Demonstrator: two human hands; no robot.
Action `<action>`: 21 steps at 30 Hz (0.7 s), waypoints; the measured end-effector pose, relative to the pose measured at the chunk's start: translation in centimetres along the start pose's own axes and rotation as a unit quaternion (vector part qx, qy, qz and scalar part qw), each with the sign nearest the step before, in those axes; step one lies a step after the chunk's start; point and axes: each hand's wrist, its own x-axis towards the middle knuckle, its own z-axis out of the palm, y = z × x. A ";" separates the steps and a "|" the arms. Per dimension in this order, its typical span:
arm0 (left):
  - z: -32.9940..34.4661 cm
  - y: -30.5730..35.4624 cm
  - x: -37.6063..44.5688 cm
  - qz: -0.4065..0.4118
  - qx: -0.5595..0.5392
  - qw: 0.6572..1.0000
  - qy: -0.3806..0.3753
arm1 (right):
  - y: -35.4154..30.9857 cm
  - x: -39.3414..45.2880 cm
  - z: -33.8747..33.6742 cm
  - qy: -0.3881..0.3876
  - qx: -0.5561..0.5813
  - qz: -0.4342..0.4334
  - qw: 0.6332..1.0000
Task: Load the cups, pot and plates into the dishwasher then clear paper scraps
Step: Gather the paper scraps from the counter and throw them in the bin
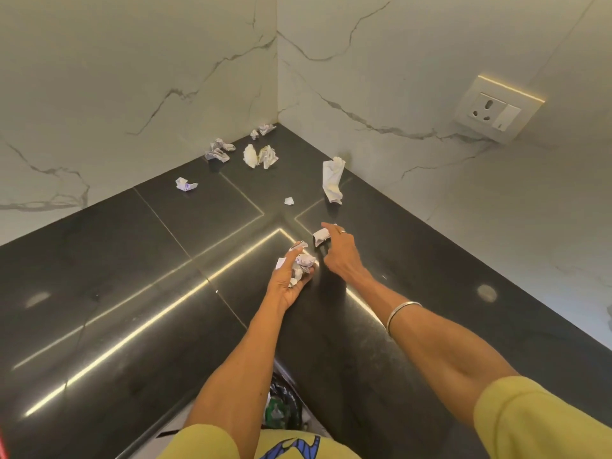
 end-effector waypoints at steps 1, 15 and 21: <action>-0.1 0.0 0.1 -0.003 0.000 1.000 -0.001 | 0.1 0.5 0.1 -0.023 -0.026 -0.001 0.999; -0.3 -0.2 0.9 -0.008 -0.026 1.000 0.011 | 2.4 1.2 0.4 0.020 -0.126 -0.007 0.992; -0.3 -0.8 1.2 0.009 -0.050 0.999 0.018 | 2.2 -0.3 -0.4 0.026 0.038 0.060 0.997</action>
